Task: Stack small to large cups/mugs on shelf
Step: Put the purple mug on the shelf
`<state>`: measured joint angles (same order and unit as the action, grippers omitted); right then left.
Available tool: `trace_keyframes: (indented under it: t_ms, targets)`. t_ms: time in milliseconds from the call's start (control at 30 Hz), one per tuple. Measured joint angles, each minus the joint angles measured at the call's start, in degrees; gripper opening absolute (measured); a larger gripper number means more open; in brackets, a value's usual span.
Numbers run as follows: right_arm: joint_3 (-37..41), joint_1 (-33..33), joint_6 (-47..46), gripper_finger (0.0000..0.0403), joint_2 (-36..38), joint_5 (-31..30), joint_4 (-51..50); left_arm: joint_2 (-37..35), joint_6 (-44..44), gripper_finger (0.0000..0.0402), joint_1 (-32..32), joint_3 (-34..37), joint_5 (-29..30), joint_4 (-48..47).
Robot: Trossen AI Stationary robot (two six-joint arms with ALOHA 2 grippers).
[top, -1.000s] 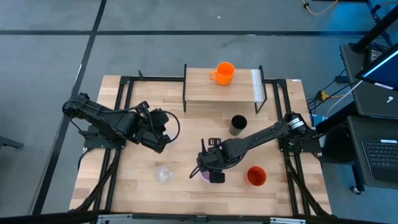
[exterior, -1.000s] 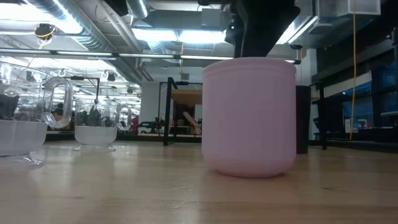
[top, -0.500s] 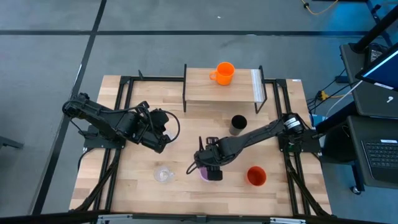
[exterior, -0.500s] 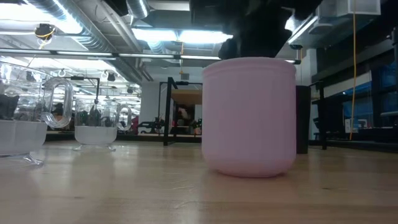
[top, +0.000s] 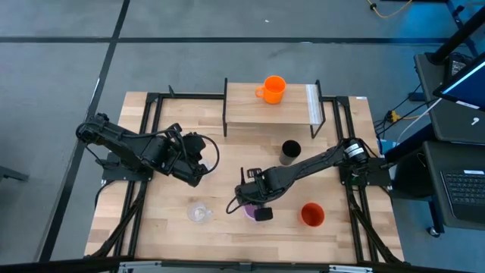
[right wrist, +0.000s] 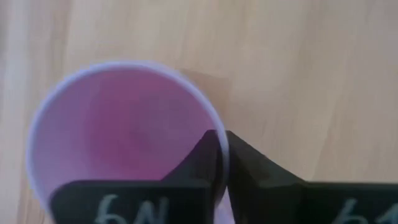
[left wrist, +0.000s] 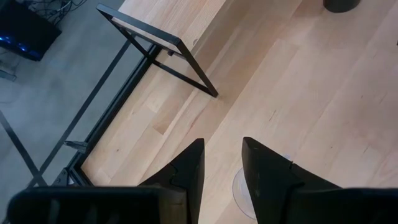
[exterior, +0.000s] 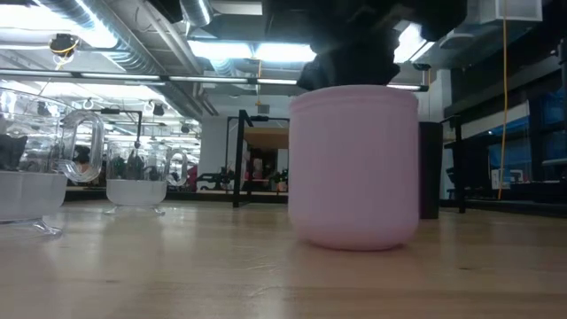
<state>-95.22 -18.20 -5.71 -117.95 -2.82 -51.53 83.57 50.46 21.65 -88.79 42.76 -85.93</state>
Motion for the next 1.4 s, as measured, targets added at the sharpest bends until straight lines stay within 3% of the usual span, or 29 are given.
trace_keyframes:
  t_ms: [167, 567, 700, 867, 1400]
  targets:
    - [-1.2, -0.02, 9.18, 0.0011, 0.02, 1.07, -0.57, 0.0, 0.0, 0.0102, 0.0, 0.0, 0.0, 0.0]
    - [-4.49, -1.25, 61.46, 0.0008, 0.0, 4.53, -1.2, 0.0, 0.0, 0.0102, 0.0, 0.0, 0.0, 0.0]
    - [-4.17, -2.28, 72.02, 0.0008, -0.35, 4.56, -1.5, 0.0, 0.0, 0.0102, 0.0, 0.0, 0.0, 0.0]
    - [-4.17, -3.74, 74.33, 0.002, -0.35, 4.56, -1.49, 0.0, 0.0, 0.0102, 0.0, 0.0, 0.0, 0.0]
    - [-4.2, -4.59, 66.03, 0.0096, -0.31, 2.69, -0.5, 0.0, 0.07, 0.0102, 0.0, 0.0, -0.02, 0.02]
